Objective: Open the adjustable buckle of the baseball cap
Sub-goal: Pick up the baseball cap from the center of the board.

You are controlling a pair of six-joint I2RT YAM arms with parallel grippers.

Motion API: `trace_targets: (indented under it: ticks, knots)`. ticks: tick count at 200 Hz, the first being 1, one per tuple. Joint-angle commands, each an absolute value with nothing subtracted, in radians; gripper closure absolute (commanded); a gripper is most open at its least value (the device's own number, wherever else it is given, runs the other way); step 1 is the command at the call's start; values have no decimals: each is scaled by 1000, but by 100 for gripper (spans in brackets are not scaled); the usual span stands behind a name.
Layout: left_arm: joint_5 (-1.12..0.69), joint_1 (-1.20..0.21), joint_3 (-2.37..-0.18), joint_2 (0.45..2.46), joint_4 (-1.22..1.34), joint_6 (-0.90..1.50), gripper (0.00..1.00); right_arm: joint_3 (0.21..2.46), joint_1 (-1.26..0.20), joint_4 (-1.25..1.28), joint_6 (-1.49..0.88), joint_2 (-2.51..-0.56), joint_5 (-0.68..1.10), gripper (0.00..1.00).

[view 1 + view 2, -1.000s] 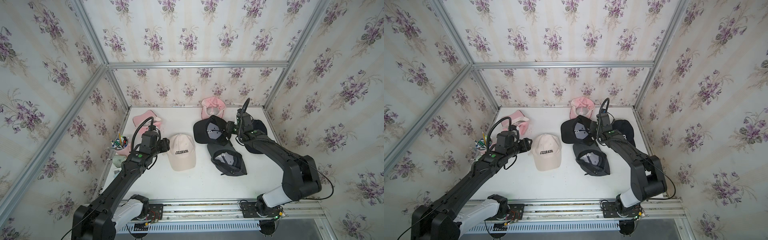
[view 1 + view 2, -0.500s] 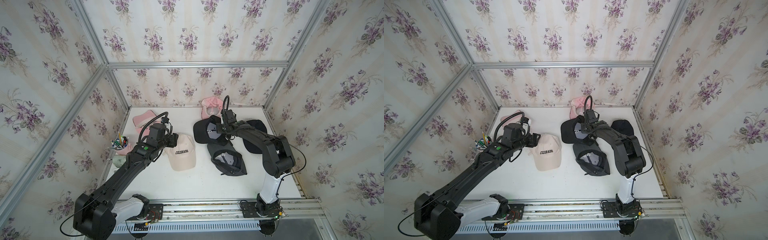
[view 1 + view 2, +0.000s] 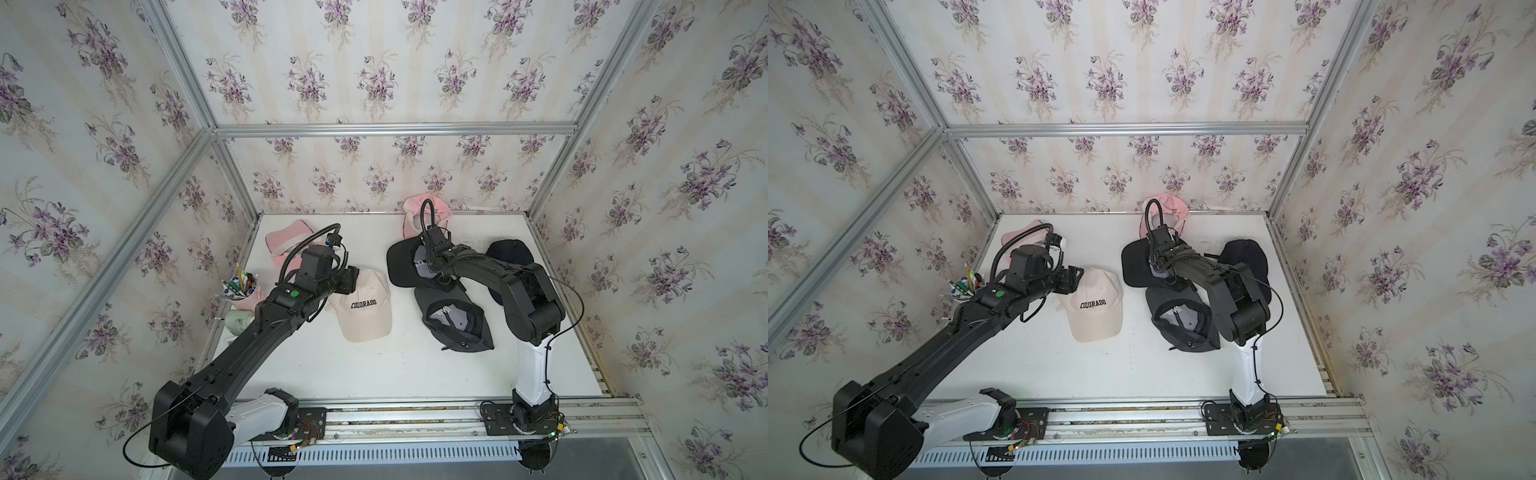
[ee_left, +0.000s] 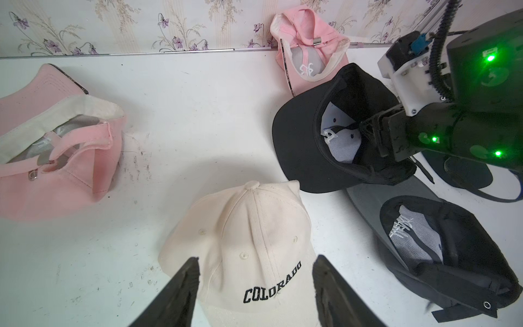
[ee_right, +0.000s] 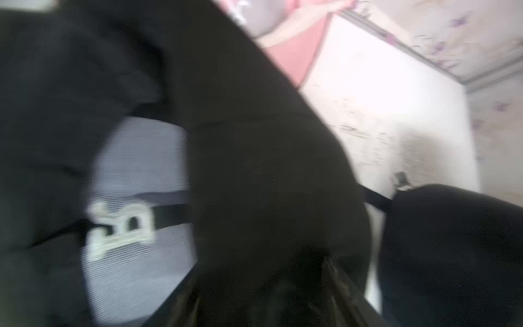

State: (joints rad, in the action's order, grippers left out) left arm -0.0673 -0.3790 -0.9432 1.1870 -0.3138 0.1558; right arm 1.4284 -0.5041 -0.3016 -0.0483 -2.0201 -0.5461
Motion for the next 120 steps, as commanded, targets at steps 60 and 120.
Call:
trace_targets:
  ticks: [60, 120]
  knots:
    - [-71, -380, -1005, 1182, -307, 80, 35, 1331, -508, -130, 16, -1850, -540, 94]
    - [-169, -386, -1072, 1160, -265, -86, 33, 1289, -508, -77, 95, -1681, -354, 100]
